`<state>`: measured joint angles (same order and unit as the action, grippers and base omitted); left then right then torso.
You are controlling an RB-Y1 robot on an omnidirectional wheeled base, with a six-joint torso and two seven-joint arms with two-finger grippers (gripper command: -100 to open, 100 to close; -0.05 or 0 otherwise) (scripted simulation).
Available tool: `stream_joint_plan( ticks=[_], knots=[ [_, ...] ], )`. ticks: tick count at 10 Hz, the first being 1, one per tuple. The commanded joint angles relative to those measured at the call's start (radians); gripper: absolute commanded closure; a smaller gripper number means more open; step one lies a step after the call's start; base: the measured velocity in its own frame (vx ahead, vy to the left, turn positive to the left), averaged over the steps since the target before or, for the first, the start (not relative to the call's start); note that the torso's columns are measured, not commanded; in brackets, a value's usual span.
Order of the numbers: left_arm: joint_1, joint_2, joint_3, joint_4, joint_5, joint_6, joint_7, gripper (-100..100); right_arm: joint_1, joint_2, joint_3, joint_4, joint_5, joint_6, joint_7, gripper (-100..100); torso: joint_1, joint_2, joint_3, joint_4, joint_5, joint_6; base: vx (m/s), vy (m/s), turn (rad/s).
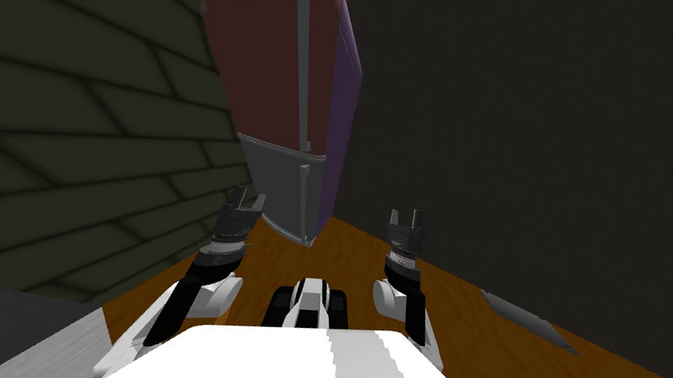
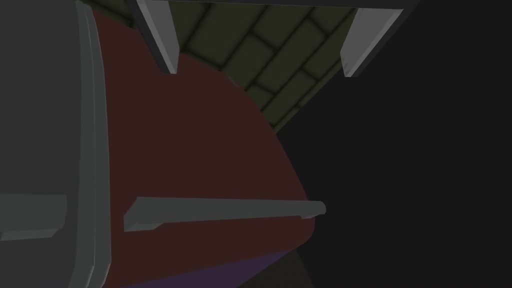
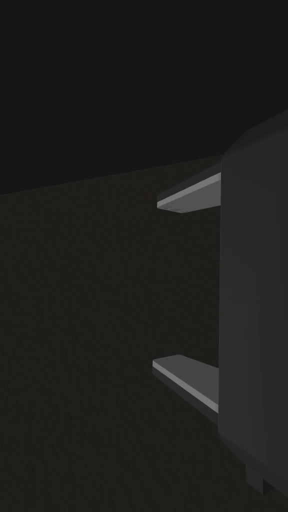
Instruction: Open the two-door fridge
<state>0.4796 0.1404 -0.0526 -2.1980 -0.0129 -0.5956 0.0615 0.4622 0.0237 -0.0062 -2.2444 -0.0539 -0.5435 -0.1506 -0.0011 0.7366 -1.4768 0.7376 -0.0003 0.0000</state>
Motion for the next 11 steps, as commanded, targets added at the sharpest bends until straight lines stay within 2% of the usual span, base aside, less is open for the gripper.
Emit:
stream_joint_plan(
  ticks=[1,2,3,5,6,8,9,11],
  knots=[
    [-0.027,0.079,0.001,0.053,-0.003,0.002,0.041,-100,0.000,0.000,0.000,0.000,0.000,0.000,0.000,0,0.000,0.000,0.000,0.000,0.000,0.000,0.060,-0.114,0.027],
    [-0.039,0.107,0.002,0.075,-0.004,0.003,0.060,-100,0.000,0.000,0.000,0.000,0.000,0.000,0.000,0,-0.001,0.001,0.001,0.000,0.000,0.000,0.064,-0.121,0.036],
    [-0.039,0.118,0.002,0.075,-0.004,0.003,0.060,-100,0.000,0.000,0.000,0.000,0.000,0.000,0.000,0,0.000,0.001,0.001,0.000,0.000,0.000,0.041,-0.072,0.012],
    [-0.063,0.185,0.004,0.121,-0.005,0.005,0.101,-100,0.000,0.000,0.000,0.000,0.000,0.000,0.000,0,0.004,0.003,0.002,0.001,0.001,0.000,0.042,-0.078,0.027],
    [-0.063,0.191,0.004,0.121,-0.005,0.005,0.101,-100,0.000,0.000,0.000,0.000,0.000,0.000,0.000,0,0.000,0.002,0.001,0.001,0.000,0.000,0.045,-0.077,0.015],
    [-0.090,0.260,0.007,0.170,-0.007,0.007,0.146,-100,0.000,0.000,0.000,0.000,0.000,0.000,0.000,0,0.001,0.001,0.000,0.000,0.000,0.000,0.056,-0.101,0.034],
    [-0.090,0.269,0.007,0.170,-0.007,0.007,0.146,-100,0.000,0.000,0.000,0.000,0.000,0.000,0.000,0,-0.001,0.000,0.000,0.000,0.000,0.000,0.055,-0.084,0.014],
    [-0.119,0.339,0.010,0.223,-0.009,0.009,0.195,-100,0.000,0.000,0.000,0.000,0.000,0.000,0.000,0,0.002,0.001,0.001,0.000,0.001,0.000,0.064,-0.098,0.028]
  ],
)
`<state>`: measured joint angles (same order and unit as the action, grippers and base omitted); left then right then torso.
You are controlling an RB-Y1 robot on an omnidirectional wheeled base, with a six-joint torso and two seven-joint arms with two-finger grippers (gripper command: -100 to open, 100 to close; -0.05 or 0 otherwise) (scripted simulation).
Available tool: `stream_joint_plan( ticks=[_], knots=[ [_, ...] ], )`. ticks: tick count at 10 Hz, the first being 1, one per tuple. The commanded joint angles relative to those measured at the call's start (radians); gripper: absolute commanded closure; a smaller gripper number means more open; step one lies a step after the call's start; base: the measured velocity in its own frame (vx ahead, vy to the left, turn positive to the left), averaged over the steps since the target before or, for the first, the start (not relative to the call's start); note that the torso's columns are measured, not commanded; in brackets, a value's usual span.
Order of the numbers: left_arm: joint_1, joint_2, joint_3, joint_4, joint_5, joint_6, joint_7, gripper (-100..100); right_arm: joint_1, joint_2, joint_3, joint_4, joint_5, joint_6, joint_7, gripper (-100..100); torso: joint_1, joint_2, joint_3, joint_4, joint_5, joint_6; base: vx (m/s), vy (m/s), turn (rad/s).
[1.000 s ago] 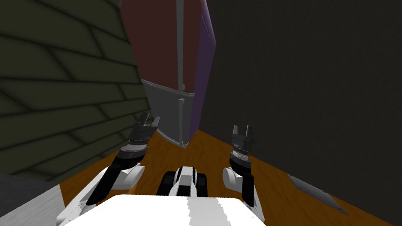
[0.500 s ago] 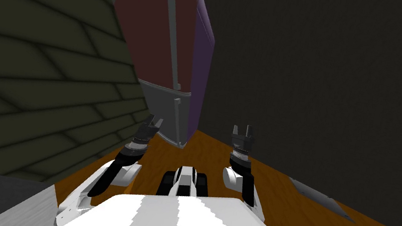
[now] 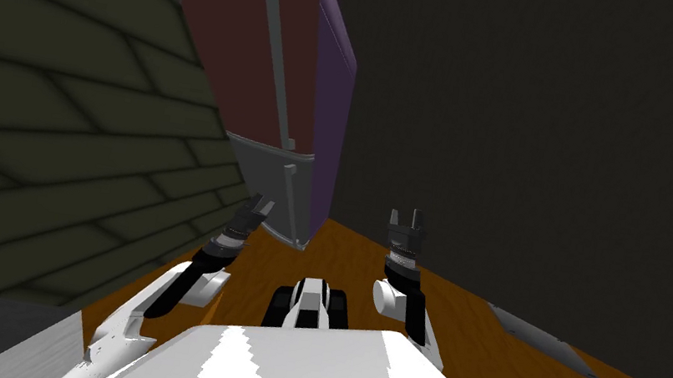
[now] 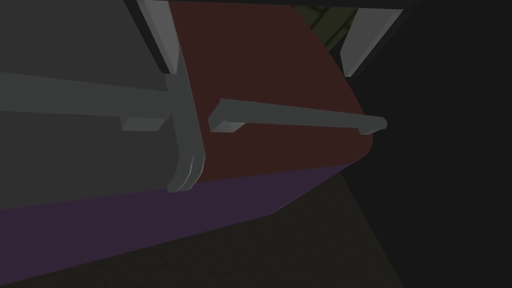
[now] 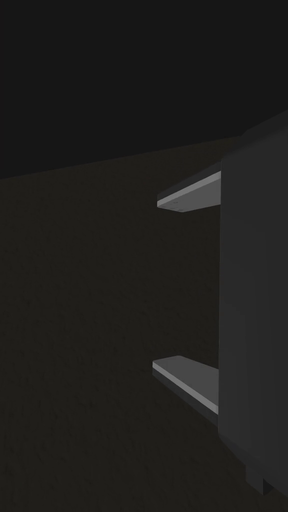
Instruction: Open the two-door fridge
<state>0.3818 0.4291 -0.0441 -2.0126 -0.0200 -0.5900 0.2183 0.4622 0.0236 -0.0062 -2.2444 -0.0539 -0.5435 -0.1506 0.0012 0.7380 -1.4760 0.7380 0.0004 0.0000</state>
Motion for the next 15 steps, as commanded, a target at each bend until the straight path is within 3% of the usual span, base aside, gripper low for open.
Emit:
stream_joint_plan(
  ticks=[1,3,4,5,6,8,11,14,15],
  knots=[
    [-0.022,0.063,0.002,0.038,-0.002,0.003,0.038,-100,0.000,0.000,0.000,0.000,0.000,0.000,0.000,0,-0.002,-0.001,0.000,0.000,-0.001,0.000,0.054,-0.099,0.023],
    [-0.052,0.129,0.005,0.095,-0.004,0.006,0.089,-100,0.000,0.000,0.000,0.000,0.000,0.000,0.000,0,-0.001,0.001,0.001,0.000,0.000,0.000,0.057,-0.109,0.033],
    [-0.052,0.150,0.005,0.095,-0.004,0.006,0.089,-100,0.000,0.000,0.000,0.000,0.000,0.000,0.000,0,-0.002,-0.001,0.000,0.000,-0.001,0.000,0.067,-0.099,0.022],
    [-0.068,0.185,0.006,0.125,-0.005,0.007,0.115,-100,0.000,0.000,0.000,0.000,0.000,0.000,0.000,0,-0.001,0.000,0.000,0.000,0.000,0.000,0.065,-0.106,0.029],
    [-0.068,0.194,0.006,0.125,-0.005,0.007,0.115,-100,0.000,0.000,0.000,0.000,0.000,0.000,0.000,0,-0.001,0.000,0.000,0.000,0.000,0.000,0.042,-0.079,0.020],
    [-0.101,0.264,0.010,0.189,-0.007,0.011,0.168,-100,0.000,0.000,0.000,0.000,0.000,0.000,0.000,0,0.000,0.001,0.001,0.000,0.000,0.000,0.053,-0.107,0.037],
    [-0.118,0.334,0.011,0.224,-0.008,0.014,0.194,-100,0.000,0.000,0.000,0.000,0.000,0.000,0.000,0,-0.001,-0.001,0.000,0.000,0.000,0.000,0.053,-0.093,0.019],
    [-0.153,0.422,0.015,0.297,-0.010,0.020,0.248,-100,0.000,0.000,0.000,0.000,0.000,0.000,0.000,0,-0.001,0.001,0.000,0.000,0.000,0.000,0.039,-0.084,0.028],
    [-0.153,0.431,0.015,0.297,-0.010,0.020,0.248,-100,0.000,0.000,0.000,0.000,0.000,0.000,0.000,0,-0.003,-0.001,0.000,0.000,-0.001,0.000,0.041,-0.079,0.017]
  ],
)
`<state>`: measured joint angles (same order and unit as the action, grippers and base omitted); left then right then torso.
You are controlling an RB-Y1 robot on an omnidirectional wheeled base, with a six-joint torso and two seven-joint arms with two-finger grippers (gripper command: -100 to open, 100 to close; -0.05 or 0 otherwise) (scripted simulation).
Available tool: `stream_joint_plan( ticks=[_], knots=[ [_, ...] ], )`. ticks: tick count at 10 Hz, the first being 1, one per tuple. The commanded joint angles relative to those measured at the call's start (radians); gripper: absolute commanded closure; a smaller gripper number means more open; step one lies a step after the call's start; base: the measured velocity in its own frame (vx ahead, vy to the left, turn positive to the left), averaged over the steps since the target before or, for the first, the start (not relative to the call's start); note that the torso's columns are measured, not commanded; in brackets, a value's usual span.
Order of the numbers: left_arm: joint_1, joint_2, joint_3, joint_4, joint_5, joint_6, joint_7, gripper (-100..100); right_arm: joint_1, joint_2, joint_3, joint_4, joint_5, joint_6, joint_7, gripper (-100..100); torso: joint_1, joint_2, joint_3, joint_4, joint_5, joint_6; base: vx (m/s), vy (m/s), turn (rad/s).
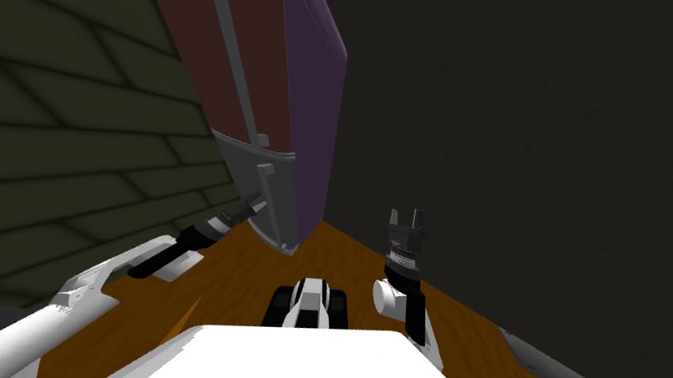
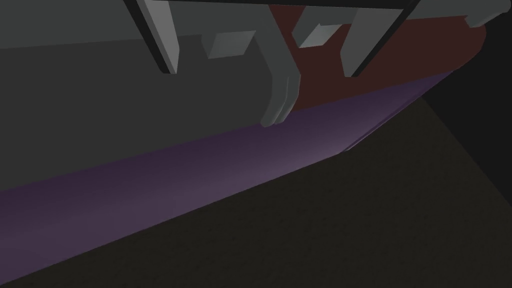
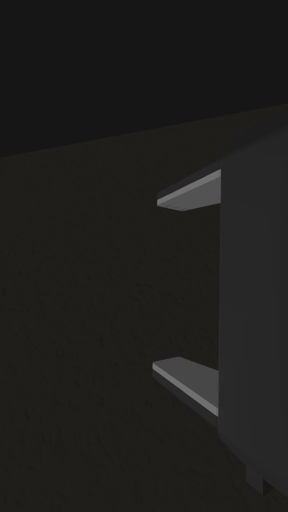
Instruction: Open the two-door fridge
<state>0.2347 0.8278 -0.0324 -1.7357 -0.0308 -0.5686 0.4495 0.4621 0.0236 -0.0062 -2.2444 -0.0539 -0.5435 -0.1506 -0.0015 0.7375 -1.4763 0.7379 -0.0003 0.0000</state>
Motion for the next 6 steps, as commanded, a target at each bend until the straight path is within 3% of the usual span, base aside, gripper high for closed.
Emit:
stream_joint_plan(
  ticks=[1,2,3,6],
  knots=[
    [-0.024,0.073,0.005,0.059,0.000,0.003,0.043,-100,0.000,0.000,0.000,0.000,0.000,0.000,0.000,0,0.002,0.000,0.000,0.000,0.000,0.000,0.056,-0.081,0.020],
    [-0.024,0.082,0.005,0.059,0.000,0.003,0.043,-100,0.000,0.000,0.000,0.000,0.000,0.000,0.000,0,0.002,0.000,0.000,0.000,0.000,0.000,0.053,-0.071,0.018],
    [-0.042,0.123,0.007,0.099,-0.001,0.007,0.070,-100,0.000,0.000,0.000,0.000,0.000,0.000,0.000,0,0.002,0.000,0.000,0.000,0.001,0.000,0.042,-0.089,0.030],
    [-0.061,0.182,0.009,0.140,-0.002,0.011,0.096,-100,0.000,0.000,0.000,0.000,0.000,0.000,0.000,0,0.001,0.001,0.000,0.000,0.000,0.000,0.040,-0.089,0.022]
  ],
)
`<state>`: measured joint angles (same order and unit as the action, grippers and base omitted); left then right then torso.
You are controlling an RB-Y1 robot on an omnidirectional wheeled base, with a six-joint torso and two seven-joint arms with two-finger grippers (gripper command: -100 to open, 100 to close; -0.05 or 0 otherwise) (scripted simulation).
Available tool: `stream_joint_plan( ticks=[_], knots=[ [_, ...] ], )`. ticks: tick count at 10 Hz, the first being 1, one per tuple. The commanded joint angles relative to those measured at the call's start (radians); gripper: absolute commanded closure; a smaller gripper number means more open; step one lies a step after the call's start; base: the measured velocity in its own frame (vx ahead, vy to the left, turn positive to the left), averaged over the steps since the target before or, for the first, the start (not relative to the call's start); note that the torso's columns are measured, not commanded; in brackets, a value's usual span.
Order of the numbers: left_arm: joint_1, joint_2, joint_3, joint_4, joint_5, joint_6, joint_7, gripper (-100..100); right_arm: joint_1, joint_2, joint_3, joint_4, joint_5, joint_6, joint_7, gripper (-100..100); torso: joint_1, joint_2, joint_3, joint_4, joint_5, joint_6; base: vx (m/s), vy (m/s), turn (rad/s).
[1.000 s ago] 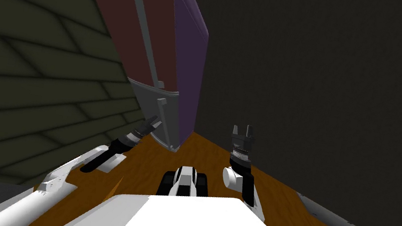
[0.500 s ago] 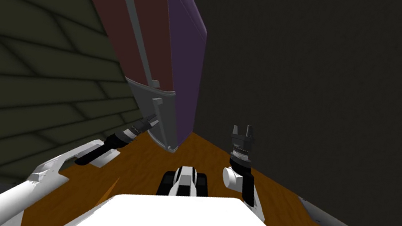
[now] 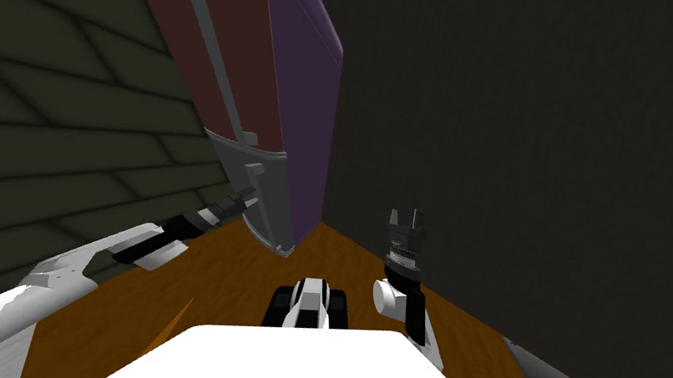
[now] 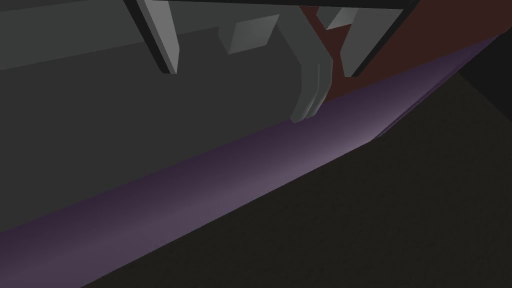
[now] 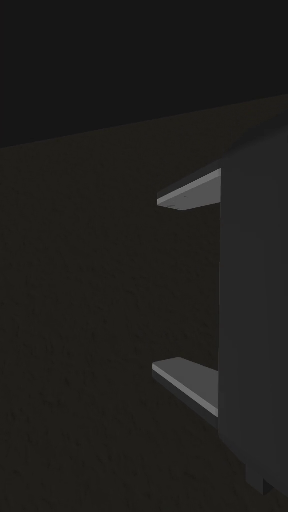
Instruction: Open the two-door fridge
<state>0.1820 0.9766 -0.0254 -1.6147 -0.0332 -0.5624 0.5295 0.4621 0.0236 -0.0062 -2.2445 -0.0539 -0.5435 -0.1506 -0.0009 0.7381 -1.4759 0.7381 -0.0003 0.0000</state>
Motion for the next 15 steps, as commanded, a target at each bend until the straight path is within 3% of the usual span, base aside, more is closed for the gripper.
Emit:
stream_joint_plan(
  ticks=[1,4,6,7,8,10,12,13,14,15],
  knots=[
    [-0.027,0.074,0.004,0.059,-0.001,0.009,0.043,-100,0.000,0.000,0.000,0.000,0.000,0.000,0.000,0,0.001,0.000,0.000,0.000,0.000,0.000,0.054,-0.094,0.022],
    [-0.045,0.132,0.006,0.102,-0.002,0.014,0.069,-100,0.000,0.000,0.000,0.000,0.000,0.000,0.000,0,0.001,0.000,0.000,0.000,0.000,0.000,0.038,-0.079,0.023],
    [-0.082,0.203,0.010,0.170,-0.004,0.023,0.119,-100,0.000,0.000,0.000,0.000,0.000,0.000,0.000,0,0.000,0.000,0.000,0.000,0.000,0.000,0.046,-0.123,0.038],
    [-0.082,0.228,0.010,0.180,-0.004,0.023,0.119,-100,0.000,0.000,0.000,0.000,0.000,0.000,0.000,0,-0.002,-0.001,0.000,0.000,-0.001,0.000,0.049,-0.104,0.019],
    [-0.082,0.228,0.010,0.185,-0.004,0.023,0.119,-100,0.000,0.000,0.000,0.000,0.000,0.000,0.000,0,0.001,0.000,0.000,0.000,0.000,0.000,0.031,-0.038,-0.006],
    [-0.116,0.304,0.013,0.264,-0.006,0.033,0.167,-100,0.000,0.000,0.000,0.000,0.000,0.000,0.000,0,0.004,0.000,0.000,0.000,0.001,0.000,0.050,-0.078,0.032],
    [-0.116,0.319,0.013,0.264,-0.006,0.033,0.167,-100,0.000,0.000,0.000,0.000,0.000,0.000,0.000,0,-0.001,-0.001,-0.001,0.001,-0.002,0.001,0.022,-0.076,0.022],
    [-0.132,0.360,0.015,0.301,-0.006,0.037,0.189,-100,0.000,0.000,0.000,0.000,0.000,0.000,0.000,0,0.002,0.000,-0.001,0.002,-0.001,0.003,0.016,-0.053,0.005],
    [-0.132,0.362,0.015,0.301,-0.006,0.037,0.189,-100,0.000,0.000,0.000,0.000,0.000,0.000,0.000,0,0.001,-0.002,-0.001,0.001,-0.001,0.002,0.025,-0.054,0.021],
    [-0.147,0.401,0.017,0.335,-0.007,0.041,0.210,-100,0.000,0.000,0.000,0.000,0.000,0.000,0.000,0,0.001,-0.003,-0.002,0.001,-0.001,0.002,0.043,-0.059,0.033]
  ],
)
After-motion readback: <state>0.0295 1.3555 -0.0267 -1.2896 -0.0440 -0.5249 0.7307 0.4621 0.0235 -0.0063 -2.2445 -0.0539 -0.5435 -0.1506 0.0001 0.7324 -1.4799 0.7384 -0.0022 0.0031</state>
